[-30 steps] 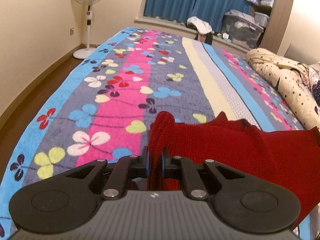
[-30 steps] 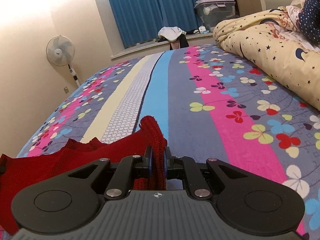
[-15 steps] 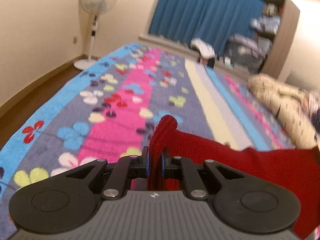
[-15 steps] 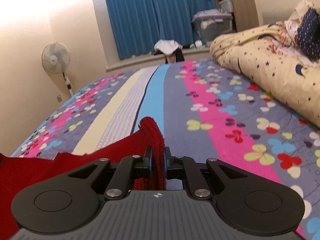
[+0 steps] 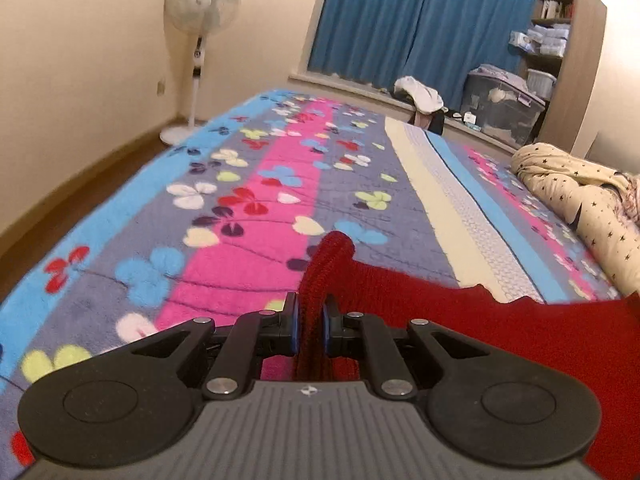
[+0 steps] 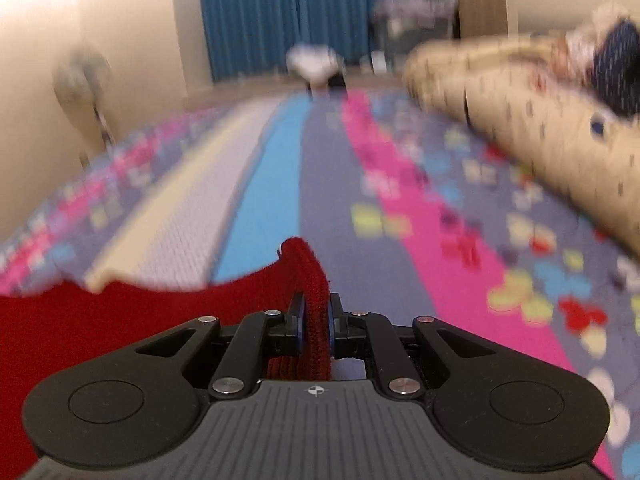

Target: Fold small clothes

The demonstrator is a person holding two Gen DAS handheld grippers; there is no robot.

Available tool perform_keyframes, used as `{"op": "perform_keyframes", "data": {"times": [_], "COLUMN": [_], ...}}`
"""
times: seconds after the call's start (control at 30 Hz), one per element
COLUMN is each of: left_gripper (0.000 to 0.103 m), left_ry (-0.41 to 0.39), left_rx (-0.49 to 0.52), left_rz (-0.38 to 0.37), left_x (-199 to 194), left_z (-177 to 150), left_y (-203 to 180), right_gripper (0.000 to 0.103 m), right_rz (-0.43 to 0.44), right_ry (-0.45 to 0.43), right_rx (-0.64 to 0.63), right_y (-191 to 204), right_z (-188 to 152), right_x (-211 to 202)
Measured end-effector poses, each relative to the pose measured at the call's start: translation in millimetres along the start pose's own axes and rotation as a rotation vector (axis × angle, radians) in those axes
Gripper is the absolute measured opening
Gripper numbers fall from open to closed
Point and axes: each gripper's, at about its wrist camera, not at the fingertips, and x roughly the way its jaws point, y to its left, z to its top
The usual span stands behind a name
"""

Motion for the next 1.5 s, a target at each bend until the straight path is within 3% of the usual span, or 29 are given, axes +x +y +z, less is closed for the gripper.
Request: {"op": "perform_keyframes", "data": {"times": [0.07, 0.1, 0.13, 0.2, 0.27, 0.3, 0.37, 0.47, 0.57, 0.7, 0.8, 0.9, 0.93, 0.97, 1.0, 1.03, 1.13, 1.2, 1.27, 1.33, 1.4, 1.5], "left_gripper": [0.014, 0.016, 0.018, 0.025, 0.044, 0.044, 0.044, 0.045, 0.055, 0.055, 0.055, 0.053, 0.039, 0.015, 0.015, 0.014, 0.013, 0.013, 0.014, 0.014, 0.015, 0.017], "left_ry": [0.135, 0.217, 0.244, 0.184, 0.111, 0.101, 0.148, 0.287, 0.367, 0.484, 0.489, 0.538, 0.541, 0.532, 0.515, 0.482, 0.363, 0.353, 0.466, 0.579, 0.559, 0.501], "left_rx": [-0.009, -0.043, -0.084, -0.141, -0.218, -0.245, -0.283, -0.259, -0.198, -0.271, -0.266, -0.233, -0.222, -0.21, -0.196, -0.181, -0.244, -0.235, -0.211, -0.157, -0.118, -0.116], "left_rz": [0.032, 0.02, 0.021, 0.031, -0.022, -0.043, -0.058, -0.072, -0.082, -0.116, -0.114, -0.13, -0.143, -0.156, -0.166, -0.175, -0.241, -0.237, -0.172, -0.124, -0.125, -0.126], "left_x": [19, 27, 26, 5, -24, -36, -55, -74, -90, -93, -89, -83, -85, -87, -90, -96, -121, -126, -111, -96, -98, -109], "left_z": [-11, -16, -17, -5, 8, 12, 16, 5, -21, -58, -64, -71, -73, -72, -71, -67, -56, -57, -69, -84, -83, -76], "left_y": [2, 6, 10, 13, 20, 24, 28, 28, 28, 42, 43, 42, 40, 39, 37, 35, 44, 48, 50, 44, 37, 34], "right_gripper": [0.011, 0.012, 0.015, 0.023, 0.029, 0.031, 0.034, 0.039, 0.051, 0.054, 0.055, 0.055, 0.055, 0.05, 0.04, 0.016, 0.012, 0.012, 0.012, 0.012, 0.012, 0.015], "right_rz": [-0.024, -0.019, -0.015, -0.032, -0.035, -0.04, -0.03, 0.025, 0.107, 0.163, 0.181, 0.188, 0.185, 0.185, 0.184, 0.177, 0.242, 0.269, 0.219, 0.155, 0.14, 0.152], "right_ry": [0.088, 0.186, 0.284, 0.272, 0.225, 0.216, 0.225, 0.295, 0.364, 0.476, 0.528, 0.564, 0.57, 0.574, 0.565, 0.542, 0.36, 0.282, 0.369, 0.542, 0.582, 0.533], "right_rx": [0.0, 0.025, 0.061, 0.088, 0.096, 0.113, 0.171, 0.253, 0.32, 0.333, 0.315, 0.274, 0.271, 0.277, 0.282, 0.279, 0.326, 0.317, 0.287, 0.228, 0.221, 0.218], "right_y": [0, -5, -10, -14, -17, -20, -34, -49, -57, -48, -40, -32, -31, -32, -33, -34, -44, -50, -51, -47, -44, -42], "right_z": [-8, -14, -23, -21, -14, -12, -12, -17, -30, -51, -60, -67, -69, -69, -68, -66, -47, -41, -52, -73, -79, -72], "right_x": [14, 27, 37, 31, 11, 2, -16, -41, -65, -75, -74, -72, -72, -73, -76, -81, -115, -130, -120, -99, -94, -103]}}
